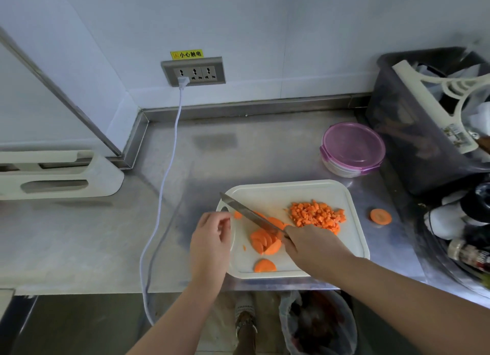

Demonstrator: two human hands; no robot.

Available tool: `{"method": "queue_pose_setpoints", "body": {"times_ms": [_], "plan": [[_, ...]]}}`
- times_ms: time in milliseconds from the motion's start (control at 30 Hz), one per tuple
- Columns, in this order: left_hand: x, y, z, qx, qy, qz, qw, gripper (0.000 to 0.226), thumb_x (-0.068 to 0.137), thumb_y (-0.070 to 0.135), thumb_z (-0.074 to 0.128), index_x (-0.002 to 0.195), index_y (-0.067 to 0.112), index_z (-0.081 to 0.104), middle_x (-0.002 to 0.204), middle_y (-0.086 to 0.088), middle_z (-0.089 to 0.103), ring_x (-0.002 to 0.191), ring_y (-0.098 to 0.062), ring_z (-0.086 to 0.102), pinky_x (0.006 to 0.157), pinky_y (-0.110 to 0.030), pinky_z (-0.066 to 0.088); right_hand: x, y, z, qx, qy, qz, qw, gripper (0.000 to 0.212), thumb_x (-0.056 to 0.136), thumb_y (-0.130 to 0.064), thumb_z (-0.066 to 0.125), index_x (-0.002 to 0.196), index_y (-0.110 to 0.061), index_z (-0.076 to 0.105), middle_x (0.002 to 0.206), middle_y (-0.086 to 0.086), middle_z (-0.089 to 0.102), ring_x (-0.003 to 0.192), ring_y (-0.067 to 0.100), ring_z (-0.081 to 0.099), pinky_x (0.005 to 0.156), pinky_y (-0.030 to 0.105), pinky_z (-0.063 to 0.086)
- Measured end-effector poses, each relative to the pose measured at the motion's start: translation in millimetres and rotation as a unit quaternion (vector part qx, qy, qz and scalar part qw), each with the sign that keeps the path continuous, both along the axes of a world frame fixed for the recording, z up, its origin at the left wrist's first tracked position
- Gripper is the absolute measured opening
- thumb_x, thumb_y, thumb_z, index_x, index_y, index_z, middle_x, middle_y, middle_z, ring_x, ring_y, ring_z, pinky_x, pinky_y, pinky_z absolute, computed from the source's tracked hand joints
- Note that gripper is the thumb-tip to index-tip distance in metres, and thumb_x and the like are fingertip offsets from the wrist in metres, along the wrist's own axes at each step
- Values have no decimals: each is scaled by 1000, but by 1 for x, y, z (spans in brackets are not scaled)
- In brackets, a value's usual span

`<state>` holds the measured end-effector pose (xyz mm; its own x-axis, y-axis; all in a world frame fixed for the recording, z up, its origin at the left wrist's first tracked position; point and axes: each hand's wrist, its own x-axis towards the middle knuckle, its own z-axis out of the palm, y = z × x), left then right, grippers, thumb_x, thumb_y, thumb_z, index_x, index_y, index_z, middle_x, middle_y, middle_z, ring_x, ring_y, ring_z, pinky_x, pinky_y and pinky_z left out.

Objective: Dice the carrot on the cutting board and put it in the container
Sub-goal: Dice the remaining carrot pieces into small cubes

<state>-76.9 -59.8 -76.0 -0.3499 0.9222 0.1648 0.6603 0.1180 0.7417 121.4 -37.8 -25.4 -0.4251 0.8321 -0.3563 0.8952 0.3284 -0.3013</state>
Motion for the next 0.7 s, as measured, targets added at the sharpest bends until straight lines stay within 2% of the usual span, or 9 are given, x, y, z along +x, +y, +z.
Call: {"method": "queue_pose_setpoints", "body": {"times_ms": [67, 133, 233, 333, 400, 467, 533, 633, 700], "plan": [[-2, 4, 21, 36, -29, 56, 997, 17, 90, 3, 58, 100, 14, 67, 96, 3, 63, 78, -13, 60, 73, -19, 43, 3, -1, 2, 31, -19, 4, 999, 31, 103, -34, 29, 118, -19, 51, 96, 4, 64, 80, 27, 58, 64, 32, 41], [-3, 9, 37, 73, -14, 27, 997, 16, 90, 8, 58, 101, 16, 67, 95, 6, 62, 82, -12, 60, 75, -24, 46, 5, 0, 6, 62, -46, 6, 997, 30, 103, -34, 30, 116, -20, 53, 98, 2, 66, 84, 27, 61, 62, 30, 38], [-1, 18, 54, 41, 50, -158, 985, 29, 86, 36, 54, 106, 20, 67, 100, 10, 66, 93, -4, 56, 84, -20, 42, 7, 2, 9, 174, -52, 16, 983, 17, 96, -34, 49, 96, -21, 60, 82, 2, 66, 63, 26, 56, 51, 27, 31], [6, 29, 59, -50, 158, -308, 937, 40, 82, 53, 56, 114, 30, 66, 110, 16, 66, 105, -2, 55, 98, -22, 35, 11, 3, 5, 198, -110, 38, 973, 5, 87, -26, 62, 88, -22, 61, 71, 0, 62, 53, 24, 46, 44, 25, 23], [9, 35, 57, -77, 207, -350, 910, 32, 85, 47, 60, 114, 34, 65, 113, 18, 65, 109, 0, 54, 104, -22, 28, 16, 3, 3, 201, -151, 44, 967, 21, 64, -21, 82, 74, -19, 64, 54, 1, 56, 43, 23, 48, 41, 25, 27], [10, 39, 57, -83, 211, -362, 904, 25, 88, 40, 60, 113, 35, 66, 113, 17, 65, 107, 0, 54, 104, -21, 26, 20, 5, 2, 207, -141, 49, 967, 35, 39, -11, 90, 63, -13, 64, 43, 2, 50, 34, 24, 44, 37, 25, 25], [12, 43, 56, -69, 212, -374, 900, 20, 89, 37, 60, 107, 34, 69, 107, 16, 67, 102, -1, 56, 104, -22, 28, 23, 6, 1, 207, -137, 48, 967, 37, 33, -9, 90, 60, -14, 64, 41, 1, 49, 33, 24, 42, 36, 25, 24], [12, 45, 54, -36, 193, -381, 904, 15, 89, 35, 60, 97, 31, 72, 96, 16, 67, 92, -5, 58, 97, -30, 40, 21, 10, 7, 182, -144, 47, 971, 30, 51, -15, 88, 67, -19, 63, 48, -1, 54, 40, 22, 36, 37, 25, 33], [9, 45, 55, -9, 140, -350, 926, 14, 88, 32, 62, 95, 28, 73, 92, 17, 63, 87, -3, 58, 86, -26, 45, 27, 11, 8, 207, -134, 51, 968, 12, 86, -22, 65, 97, -22, 61, 79, 1, 66, 64, 26, 52, 47, 25, 32]]}}
